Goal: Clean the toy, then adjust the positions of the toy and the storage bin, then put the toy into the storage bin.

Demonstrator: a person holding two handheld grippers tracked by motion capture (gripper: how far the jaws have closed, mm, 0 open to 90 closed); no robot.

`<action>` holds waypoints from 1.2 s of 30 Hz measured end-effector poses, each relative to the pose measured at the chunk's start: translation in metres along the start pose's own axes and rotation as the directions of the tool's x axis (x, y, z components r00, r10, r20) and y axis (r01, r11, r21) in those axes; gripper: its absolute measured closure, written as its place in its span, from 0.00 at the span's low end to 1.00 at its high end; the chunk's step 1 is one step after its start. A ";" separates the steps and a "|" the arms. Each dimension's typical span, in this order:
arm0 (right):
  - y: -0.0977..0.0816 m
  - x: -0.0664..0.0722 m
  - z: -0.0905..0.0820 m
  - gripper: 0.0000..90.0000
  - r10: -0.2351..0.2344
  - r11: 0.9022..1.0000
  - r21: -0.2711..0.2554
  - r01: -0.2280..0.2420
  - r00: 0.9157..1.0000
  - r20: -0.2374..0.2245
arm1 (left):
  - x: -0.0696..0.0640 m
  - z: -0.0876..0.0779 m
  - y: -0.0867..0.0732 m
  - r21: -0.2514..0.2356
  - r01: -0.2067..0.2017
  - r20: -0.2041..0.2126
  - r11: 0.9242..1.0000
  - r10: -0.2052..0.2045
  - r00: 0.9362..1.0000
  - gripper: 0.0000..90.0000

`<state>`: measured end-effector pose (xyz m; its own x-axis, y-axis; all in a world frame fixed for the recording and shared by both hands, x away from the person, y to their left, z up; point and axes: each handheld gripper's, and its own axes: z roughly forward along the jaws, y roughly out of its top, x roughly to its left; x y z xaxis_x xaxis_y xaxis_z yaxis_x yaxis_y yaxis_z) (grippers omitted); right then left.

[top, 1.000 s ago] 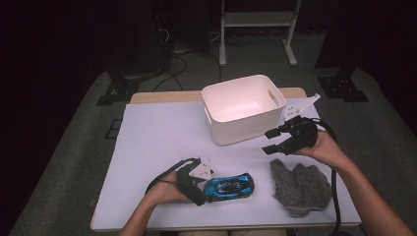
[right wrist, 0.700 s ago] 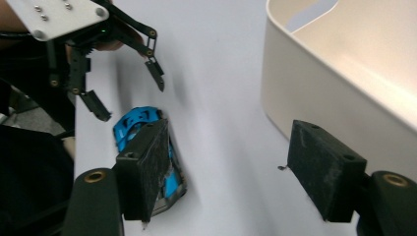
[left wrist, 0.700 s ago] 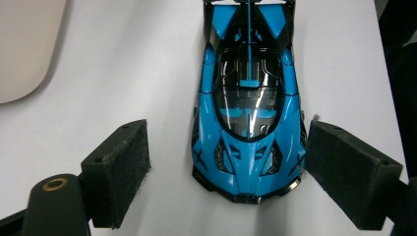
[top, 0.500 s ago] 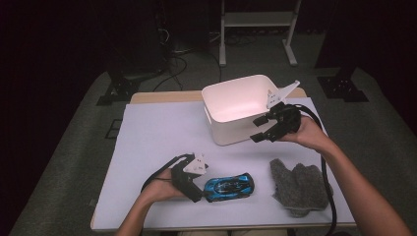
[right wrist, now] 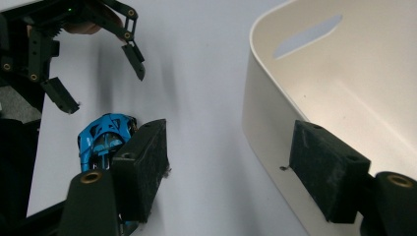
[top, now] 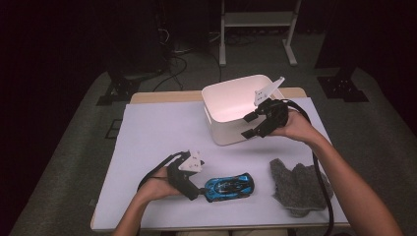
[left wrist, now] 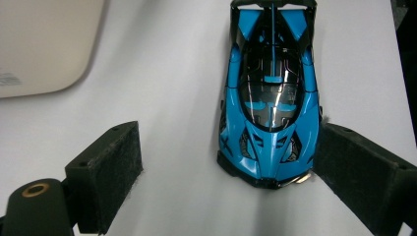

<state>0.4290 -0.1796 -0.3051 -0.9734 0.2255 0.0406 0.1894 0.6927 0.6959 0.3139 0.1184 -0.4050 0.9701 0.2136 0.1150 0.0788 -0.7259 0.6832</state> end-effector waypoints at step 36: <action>0.002 -0.042 0.020 0.57 -0.019 0.993 0.116 0.014 0.999 0.042 | 0.010 -0.010 -0.004 -0.024 0.020 -0.002 1.000 -0.020 1.000 0.11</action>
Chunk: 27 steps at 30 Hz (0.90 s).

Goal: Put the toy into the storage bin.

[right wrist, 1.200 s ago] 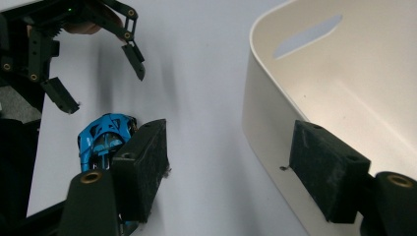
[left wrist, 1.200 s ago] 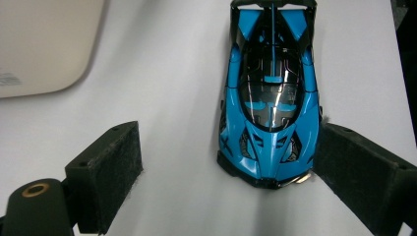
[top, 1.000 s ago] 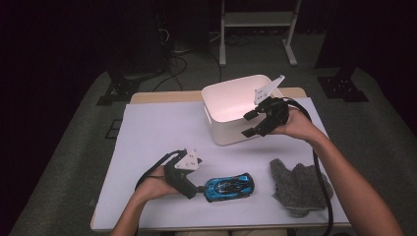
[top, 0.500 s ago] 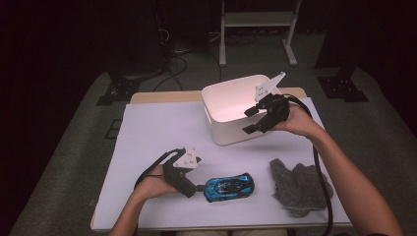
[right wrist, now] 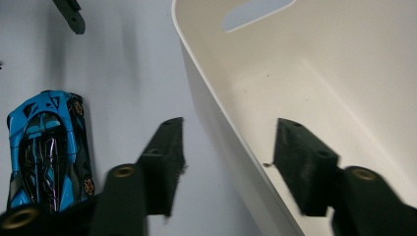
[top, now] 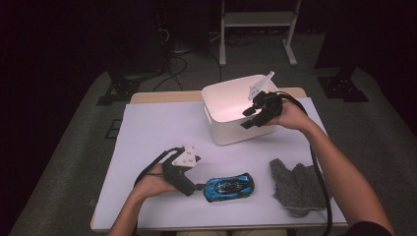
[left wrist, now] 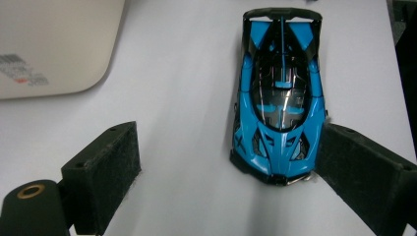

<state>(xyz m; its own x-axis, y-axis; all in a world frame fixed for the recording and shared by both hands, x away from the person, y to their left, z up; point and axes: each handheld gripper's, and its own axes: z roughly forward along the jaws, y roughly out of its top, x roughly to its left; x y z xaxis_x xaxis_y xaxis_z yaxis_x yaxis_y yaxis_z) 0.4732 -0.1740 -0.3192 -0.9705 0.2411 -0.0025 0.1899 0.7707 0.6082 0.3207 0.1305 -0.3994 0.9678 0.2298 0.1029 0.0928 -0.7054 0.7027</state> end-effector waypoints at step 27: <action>0.013 0.018 0.009 0.96 -0.070 0.997 0.025 0.073 0.992 -0.103 | 0.001 -0.001 -0.004 -0.015 0.019 0.006 1.000 -0.019 1.000 0.11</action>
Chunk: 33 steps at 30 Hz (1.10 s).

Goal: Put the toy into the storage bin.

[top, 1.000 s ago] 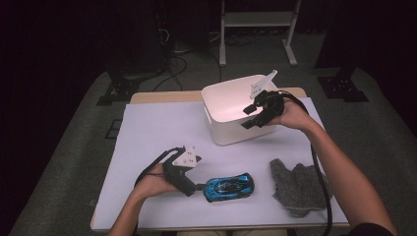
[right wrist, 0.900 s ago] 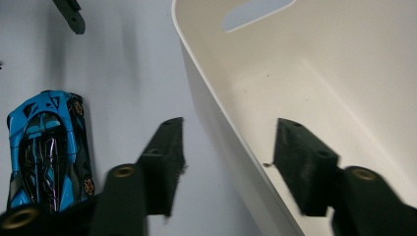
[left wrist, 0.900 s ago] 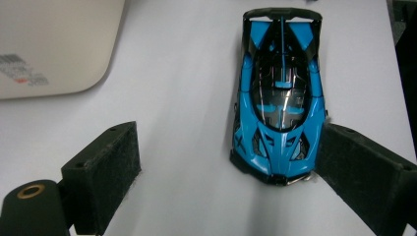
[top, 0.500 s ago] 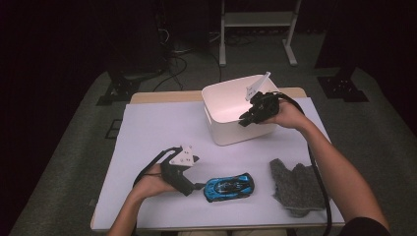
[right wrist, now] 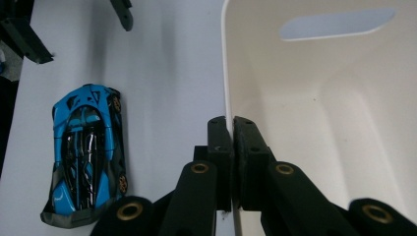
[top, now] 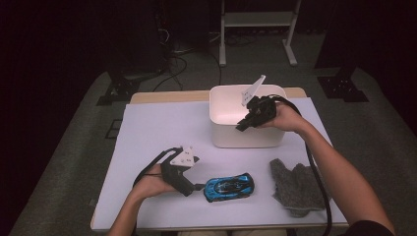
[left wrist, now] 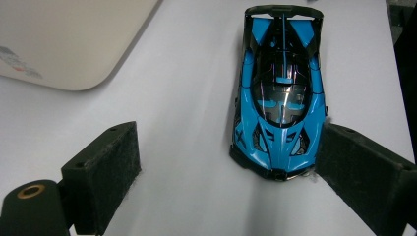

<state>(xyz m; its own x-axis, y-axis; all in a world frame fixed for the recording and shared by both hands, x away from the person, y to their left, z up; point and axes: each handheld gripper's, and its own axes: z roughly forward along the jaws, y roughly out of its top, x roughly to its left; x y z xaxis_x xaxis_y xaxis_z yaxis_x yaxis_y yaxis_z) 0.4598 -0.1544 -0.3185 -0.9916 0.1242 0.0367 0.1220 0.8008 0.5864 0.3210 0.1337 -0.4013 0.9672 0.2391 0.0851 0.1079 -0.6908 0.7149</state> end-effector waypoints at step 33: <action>0.040 0.057 0.030 0.96 -0.109 0.994 -0.007 0.109 0.991 -0.083 | -0.008 -0.008 -0.007 0.013 -0.024 0.015 1.000 0.024 1.000 0.11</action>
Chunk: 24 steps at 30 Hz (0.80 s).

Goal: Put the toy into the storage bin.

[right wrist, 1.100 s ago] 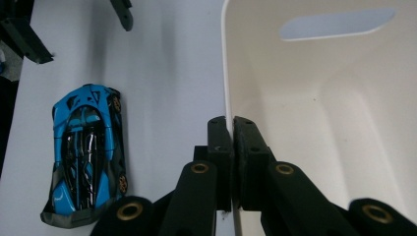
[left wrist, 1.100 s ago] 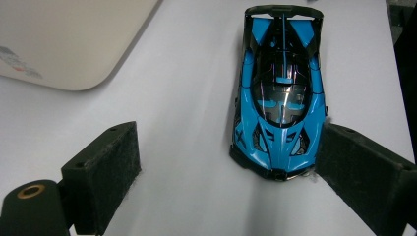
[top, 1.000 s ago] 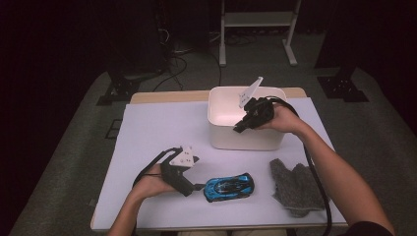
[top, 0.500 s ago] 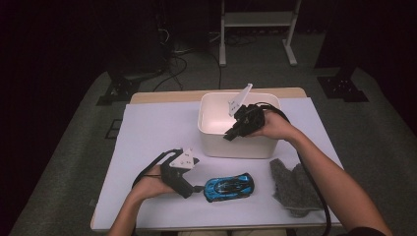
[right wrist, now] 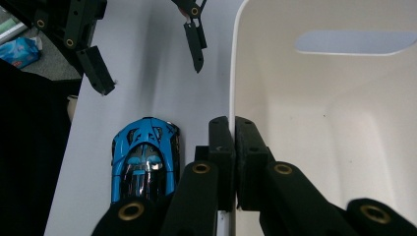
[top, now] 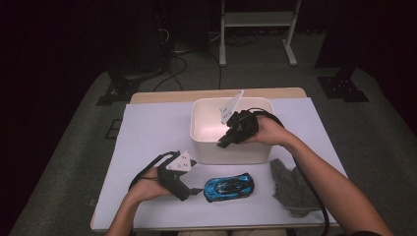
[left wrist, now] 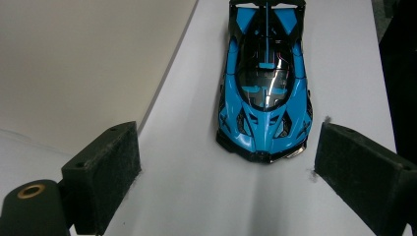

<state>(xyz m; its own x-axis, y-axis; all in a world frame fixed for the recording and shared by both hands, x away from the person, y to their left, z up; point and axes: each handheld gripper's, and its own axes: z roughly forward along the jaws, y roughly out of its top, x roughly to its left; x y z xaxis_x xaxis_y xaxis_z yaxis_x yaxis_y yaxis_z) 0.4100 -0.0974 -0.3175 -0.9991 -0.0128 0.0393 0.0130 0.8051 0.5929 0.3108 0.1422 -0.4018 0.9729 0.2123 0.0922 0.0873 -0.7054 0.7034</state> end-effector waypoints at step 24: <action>0.003 0.015 -0.010 0.74 0.031 0.999 -0.033 -0.031 0.999 0.015 | 0.002 -0.005 -0.008 0.006 0.006 -0.002 1.000 -0.006 1.000 0.11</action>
<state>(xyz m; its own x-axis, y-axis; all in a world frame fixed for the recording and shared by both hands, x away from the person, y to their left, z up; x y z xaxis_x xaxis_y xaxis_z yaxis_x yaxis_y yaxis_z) 0.3953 -0.1008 -0.3072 -0.9987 0.0213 0.0453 0.0448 0.7853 0.6175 0.3108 0.1519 -0.4039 0.9719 0.2176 0.0892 0.0944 -0.7083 0.6995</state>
